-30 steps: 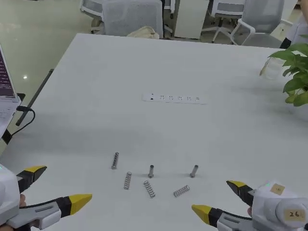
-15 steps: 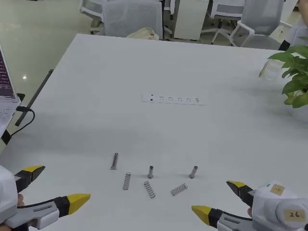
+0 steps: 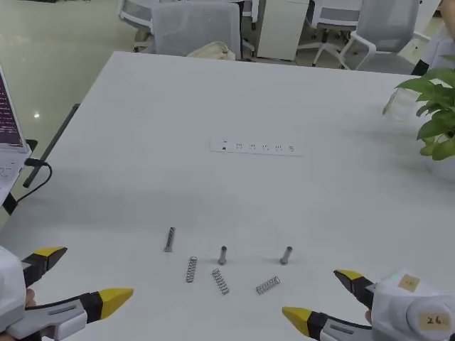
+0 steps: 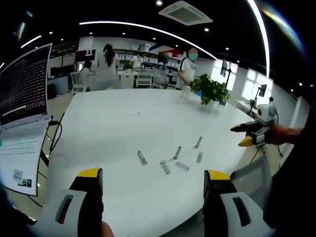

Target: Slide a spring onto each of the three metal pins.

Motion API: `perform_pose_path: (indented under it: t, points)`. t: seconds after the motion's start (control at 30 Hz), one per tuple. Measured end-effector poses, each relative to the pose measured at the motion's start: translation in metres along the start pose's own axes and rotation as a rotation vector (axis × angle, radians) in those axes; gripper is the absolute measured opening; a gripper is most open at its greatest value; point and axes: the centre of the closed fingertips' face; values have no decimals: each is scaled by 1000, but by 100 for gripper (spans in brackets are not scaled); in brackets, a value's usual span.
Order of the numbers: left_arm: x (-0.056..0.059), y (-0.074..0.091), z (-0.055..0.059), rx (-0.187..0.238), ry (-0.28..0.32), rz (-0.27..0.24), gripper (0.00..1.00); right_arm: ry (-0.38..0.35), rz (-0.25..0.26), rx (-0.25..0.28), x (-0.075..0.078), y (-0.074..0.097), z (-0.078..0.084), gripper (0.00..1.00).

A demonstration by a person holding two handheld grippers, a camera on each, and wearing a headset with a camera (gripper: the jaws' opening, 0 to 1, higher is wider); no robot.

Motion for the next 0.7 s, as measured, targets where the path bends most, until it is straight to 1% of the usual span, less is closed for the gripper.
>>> perform_pose_path:
  t: [0.37,0.7]
  points:
    - [-3,-2,-4,5,0,-4,80,-1,-5,3,0,-3,-2,72]
    - [-5,-3,-4,5,-1,-7,81,1,-3,1,4,-4,-2,72]
Point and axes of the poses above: the centre of the closed fingertips' face, and the gripper's own axes: y roughly backward along the fingers, x roughly to its right, z roughly out of its underside, and after that the axes turned 11 degrees about x, right-handed
